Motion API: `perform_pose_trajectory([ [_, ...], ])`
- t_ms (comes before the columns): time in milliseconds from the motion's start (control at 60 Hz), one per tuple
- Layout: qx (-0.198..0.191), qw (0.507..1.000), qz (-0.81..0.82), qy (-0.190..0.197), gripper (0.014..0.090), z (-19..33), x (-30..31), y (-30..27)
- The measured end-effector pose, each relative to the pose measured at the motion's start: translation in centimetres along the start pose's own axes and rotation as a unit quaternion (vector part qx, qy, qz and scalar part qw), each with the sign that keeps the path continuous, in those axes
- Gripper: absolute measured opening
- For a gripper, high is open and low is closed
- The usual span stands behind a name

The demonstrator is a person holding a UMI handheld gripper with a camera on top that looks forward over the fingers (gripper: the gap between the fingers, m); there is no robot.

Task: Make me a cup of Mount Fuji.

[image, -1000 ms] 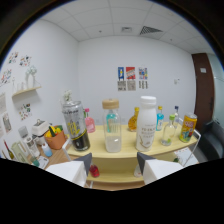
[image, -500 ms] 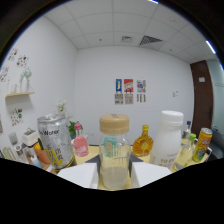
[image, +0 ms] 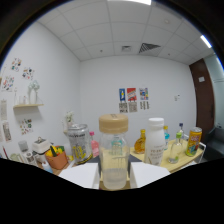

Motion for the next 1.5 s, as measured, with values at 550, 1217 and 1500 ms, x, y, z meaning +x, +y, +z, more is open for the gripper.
perform_pose_trajectory([
  [550, -0.103, 0.994, 0.012, 0.017, 0.0405, -4.4, -0.2, 26.4],
  [1217, -0.086, 0.736, 0.672, -0.021, 0.0403, -2.5, 1.5, 29.5],
  [1500, -0.074, 0.641, 0.762, -0.048, 0.0406, -2.2, 1.5, 29.1],
])
